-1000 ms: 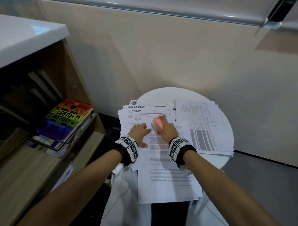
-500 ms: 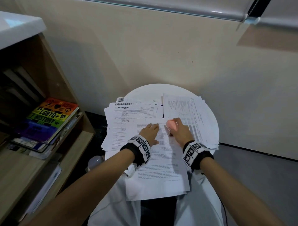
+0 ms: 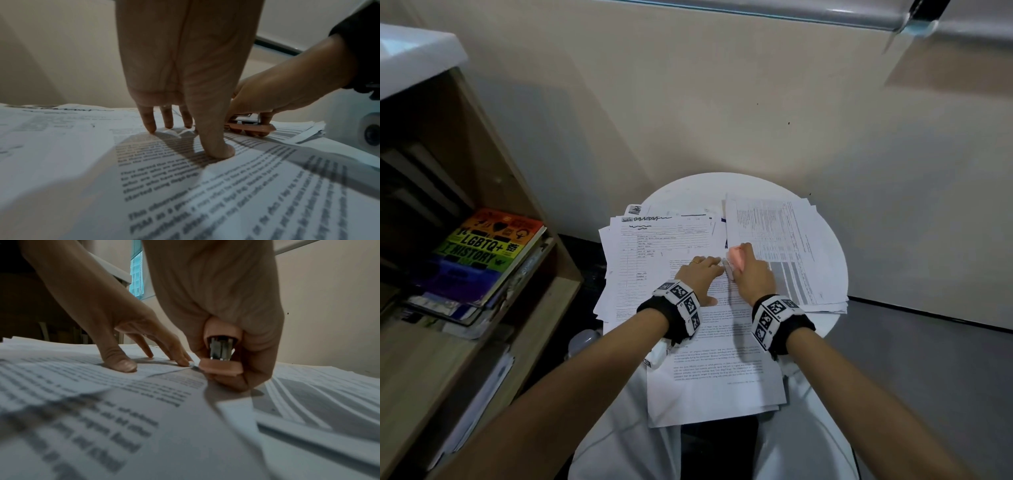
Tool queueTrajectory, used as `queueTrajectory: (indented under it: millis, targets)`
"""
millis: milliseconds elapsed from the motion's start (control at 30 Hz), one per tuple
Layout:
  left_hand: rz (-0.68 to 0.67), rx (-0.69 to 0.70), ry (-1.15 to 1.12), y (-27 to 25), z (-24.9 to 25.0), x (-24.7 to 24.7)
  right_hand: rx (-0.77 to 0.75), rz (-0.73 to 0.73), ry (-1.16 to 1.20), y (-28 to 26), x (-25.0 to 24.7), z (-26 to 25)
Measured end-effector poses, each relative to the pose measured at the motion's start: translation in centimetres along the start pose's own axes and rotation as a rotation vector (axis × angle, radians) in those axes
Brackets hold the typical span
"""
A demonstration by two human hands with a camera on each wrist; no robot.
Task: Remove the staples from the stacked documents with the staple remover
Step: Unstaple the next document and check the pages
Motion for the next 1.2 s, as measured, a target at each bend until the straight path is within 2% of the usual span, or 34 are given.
queueTrajectory:
  millis: [300, 533, 900, 1200]
  targets:
    - [0.015, 0.023, -0.009, 0.1, -0.3, 0.5, -0.014, 0.040, 0.017, 0.4, 0.8, -0.2]
    - [0.026, 0.048, -0.034, 0.0, -0.7, 0.5, -0.041, 0.038, -0.061, 0.5, 1.0, -0.3]
    - [0.034, 0.058, 0.000, -0.1, -0.1, -0.1, 0.099, 0.007, 0.039, 1.4, 0.1, -0.9]
    - [0.029, 0.051, 0.018, -0.1, -0.1, 0.0, -0.158, 0.093, -0.232, 1.2, 0.4, -0.5]
Point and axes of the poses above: each hand's wrist, its own y-axis towards the middle knuckle, its own x-axis out of the palm, z = x × y, the point moved 2 cm from there along y, towards the middle knuckle, and after that the axes turned 10 degrees about z, right-handed, at the moved point
